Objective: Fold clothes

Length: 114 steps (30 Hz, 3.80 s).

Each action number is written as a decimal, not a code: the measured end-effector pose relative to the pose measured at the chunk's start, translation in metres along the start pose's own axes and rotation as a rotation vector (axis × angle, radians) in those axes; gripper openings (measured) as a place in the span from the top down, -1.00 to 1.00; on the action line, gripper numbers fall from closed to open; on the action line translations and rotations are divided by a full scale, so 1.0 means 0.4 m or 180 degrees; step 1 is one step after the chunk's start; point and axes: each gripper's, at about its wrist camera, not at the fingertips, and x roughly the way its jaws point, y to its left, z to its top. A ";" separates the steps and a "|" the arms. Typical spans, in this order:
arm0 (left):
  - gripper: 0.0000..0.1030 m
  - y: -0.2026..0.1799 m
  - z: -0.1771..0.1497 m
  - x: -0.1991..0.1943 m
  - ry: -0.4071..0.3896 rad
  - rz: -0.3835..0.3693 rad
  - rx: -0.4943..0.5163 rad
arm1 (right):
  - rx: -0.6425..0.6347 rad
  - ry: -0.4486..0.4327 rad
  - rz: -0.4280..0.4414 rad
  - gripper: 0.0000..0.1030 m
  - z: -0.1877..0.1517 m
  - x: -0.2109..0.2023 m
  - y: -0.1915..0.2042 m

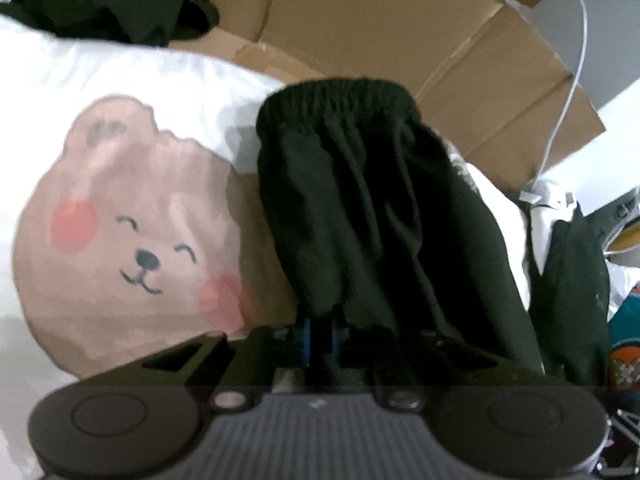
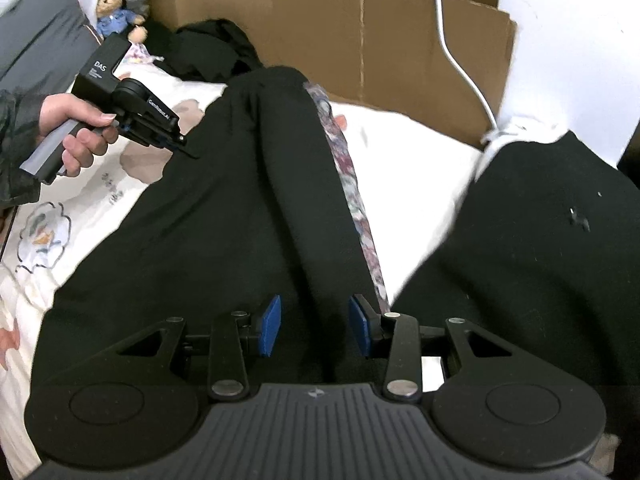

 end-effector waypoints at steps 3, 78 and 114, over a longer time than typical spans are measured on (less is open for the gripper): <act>0.80 0.025 0.006 -0.018 0.0005 0.0181 -0.0042 | -0.0010 0.0137 0.0043 0.18 0.005 0.019 0.009; 0.97 0.066 -0.177 -0.096 0.0369 0.0153 -0.0170 | 0.0369 0.1221 -0.0082 0.80 -0.199 -0.015 -0.135; 0.95 0.089 -0.314 -0.172 0.0911 0.0421 -0.0044 | 0.0440 0.1388 -0.0054 0.71 -0.209 0.013 -0.140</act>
